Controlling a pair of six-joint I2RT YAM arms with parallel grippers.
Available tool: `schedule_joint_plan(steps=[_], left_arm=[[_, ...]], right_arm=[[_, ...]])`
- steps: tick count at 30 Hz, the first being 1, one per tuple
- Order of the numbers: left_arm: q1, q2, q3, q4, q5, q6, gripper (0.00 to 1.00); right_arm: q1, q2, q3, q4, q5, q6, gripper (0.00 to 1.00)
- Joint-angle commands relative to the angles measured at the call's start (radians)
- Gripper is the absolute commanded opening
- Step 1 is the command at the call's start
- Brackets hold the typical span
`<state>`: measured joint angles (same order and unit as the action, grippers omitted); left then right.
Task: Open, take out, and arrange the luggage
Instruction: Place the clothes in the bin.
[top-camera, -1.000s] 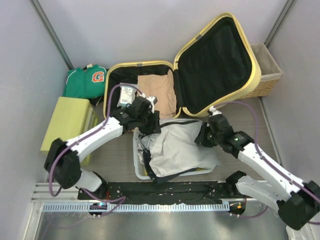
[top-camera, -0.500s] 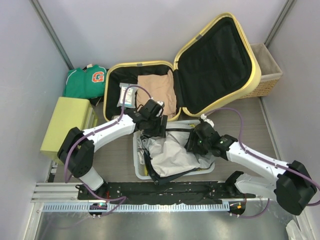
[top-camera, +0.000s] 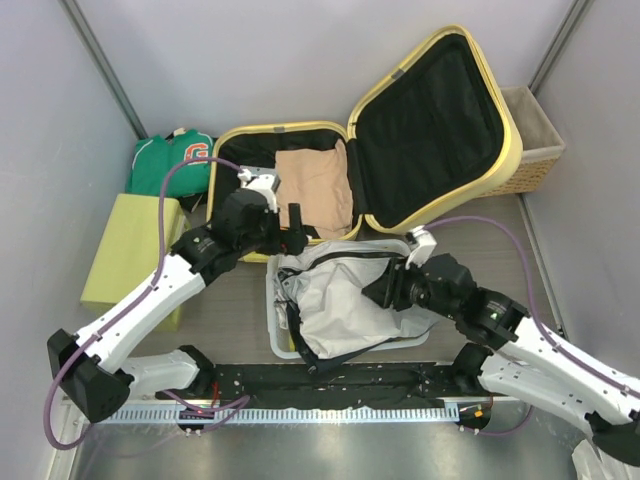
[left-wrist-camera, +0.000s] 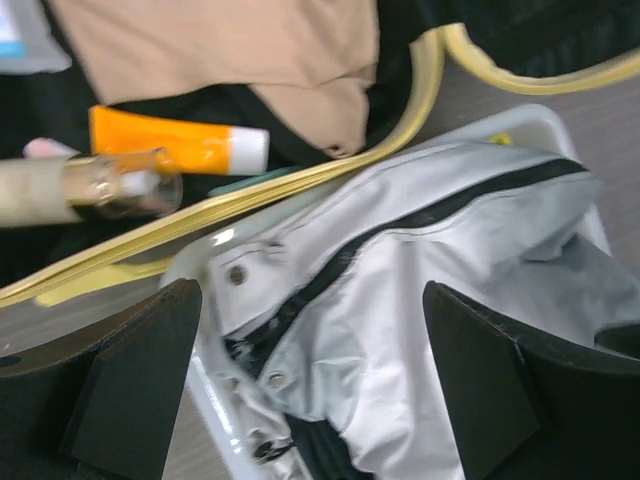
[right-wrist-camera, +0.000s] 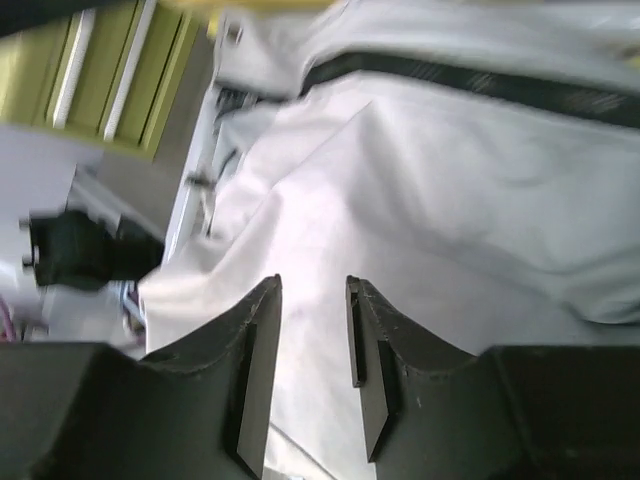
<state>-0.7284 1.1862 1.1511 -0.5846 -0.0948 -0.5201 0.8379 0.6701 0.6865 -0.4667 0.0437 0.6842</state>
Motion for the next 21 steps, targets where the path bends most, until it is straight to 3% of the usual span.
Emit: schedule_joint_plan(steps=[1,4,12,17,21], left_arm=[[0.104,-0.068,-0.073,-0.018,0.078,0.003,0.97],[0.170,-0.097,-0.087,-0.049,0.119,0.029,0.98],[0.271,-0.117,-0.097,-0.081,0.188,0.066,0.98],[0.285,-0.120,-0.105,-0.081,0.211,0.071,0.98],[0.291,-0.117,-0.094,-0.095,0.224,0.078,0.98]], right_arm=[[0.111,0.008,-0.065,0.210,-0.195,-0.048,0.40],[0.190,0.014,-0.055,0.267,-0.251,-0.081,0.39],[0.380,0.235,-0.019,0.312,-0.363,-0.112,0.39],[0.391,0.328,0.039,0.247,-0.314,-0.149,0.39],[0.391,0.381,0.094,0.200,-0.150,-0.149,0.39]])
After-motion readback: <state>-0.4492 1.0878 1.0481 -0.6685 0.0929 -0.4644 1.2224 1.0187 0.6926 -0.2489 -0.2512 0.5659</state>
